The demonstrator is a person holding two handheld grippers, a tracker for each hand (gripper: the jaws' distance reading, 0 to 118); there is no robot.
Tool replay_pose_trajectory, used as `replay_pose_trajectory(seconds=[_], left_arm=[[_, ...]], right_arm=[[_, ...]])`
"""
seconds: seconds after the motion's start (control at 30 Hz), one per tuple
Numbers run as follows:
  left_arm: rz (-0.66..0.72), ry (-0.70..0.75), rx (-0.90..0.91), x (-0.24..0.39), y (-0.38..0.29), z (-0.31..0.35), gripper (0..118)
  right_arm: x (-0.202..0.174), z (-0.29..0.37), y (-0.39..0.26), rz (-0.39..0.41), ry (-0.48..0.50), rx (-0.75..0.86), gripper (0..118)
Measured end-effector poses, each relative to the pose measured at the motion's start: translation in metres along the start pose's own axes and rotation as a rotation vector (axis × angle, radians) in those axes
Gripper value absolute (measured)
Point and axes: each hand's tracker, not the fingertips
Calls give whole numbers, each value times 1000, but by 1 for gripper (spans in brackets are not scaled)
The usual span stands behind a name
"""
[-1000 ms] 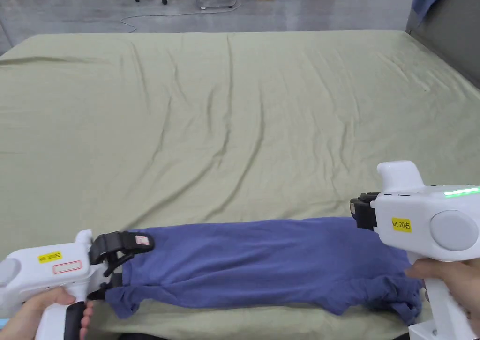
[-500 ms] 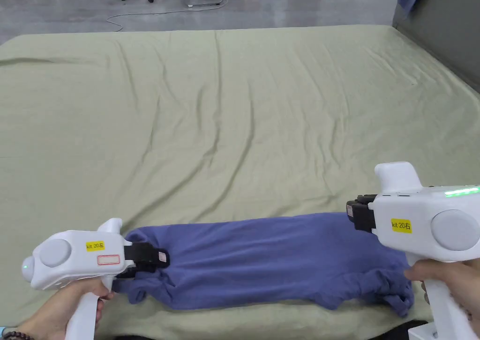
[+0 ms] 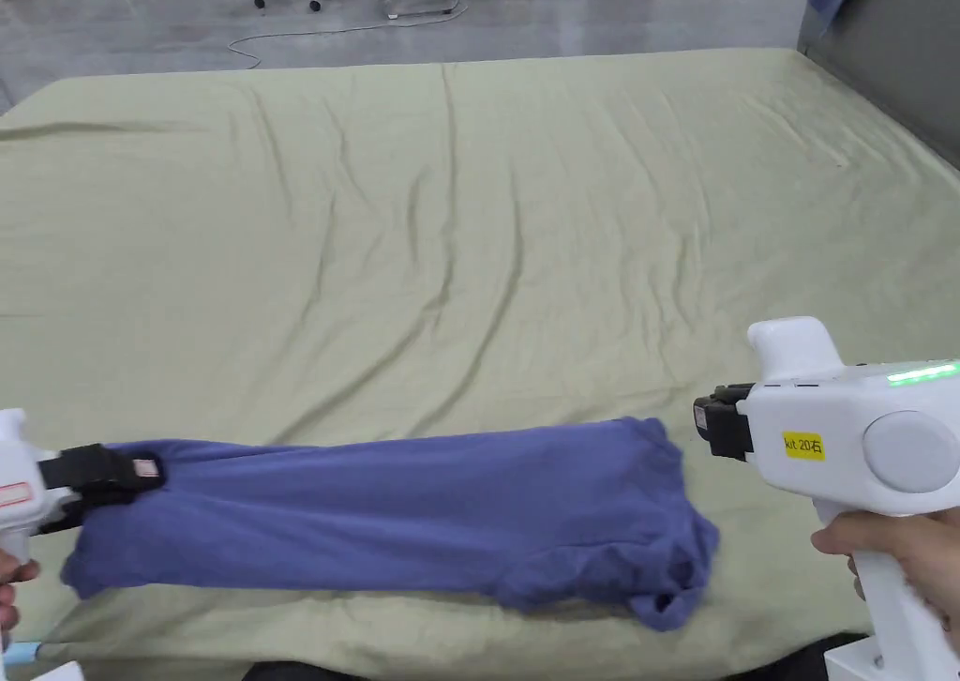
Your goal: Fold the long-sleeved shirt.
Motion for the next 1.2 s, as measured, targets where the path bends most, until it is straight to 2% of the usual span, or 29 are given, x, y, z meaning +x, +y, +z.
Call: replay_pose_trajectory(seconds=[0.1, 0.2, 0.37, 0.43, 0.7, 0.77, 0.87, 0.9, 0.93, 0.97, 1.0, 1.07, 1.2], left_arm=[[18, 4, 16, -13, 5, 16, 4], [14, -23, 4, 2, -2, 17, 4], [-56, -221, -49, 77, -21, 2, 4], [-129, -283, -93, 120, -31, -8, 4], [-337, -436, -331, 285, -97, -97, 4], [-388, -426, -386, 310, -123, -130, 4], [-408, -334, -437, 323, -154, -176, 7], [-379, -308, -466, 319, -160, -191, 21], [-333, -311, -506, 314, -163, -203, 53], [-302, -306, -548, 308, -165, -208, 92], [-267, -332, -542, 302, -165, -209, 118], [-224, -375, -457, 297, -155, -191, 118], [-237, -393, -332, 281, -121, -138, 116]], right_arm=[[0, -2, -2, -3, 7, -8, 0], [-2, -4, -3, 5, 8, -16, 0], [-2, -6, -1, 3, 13, -10, 0], [-2, -6, -2, 4, 11, -6, 0], [10, -11, -9, -25, -12, 0, 0], [15, -14, -12, -40, -30, -8, 0], [24, -15, -19, -61, -37, -26, 0], [26, -14, -22, -64, -40, -32, 0], [28, -13, -24, -66, -43, -36, 0], [30, -12, -26, -69, -46, -40, 0], [32, -12, -26, -71, -48, -44, 0], [34, -14, -25, -78, -51, -47, 0], [33, -18, -23, -82, -45, -44, 0]])
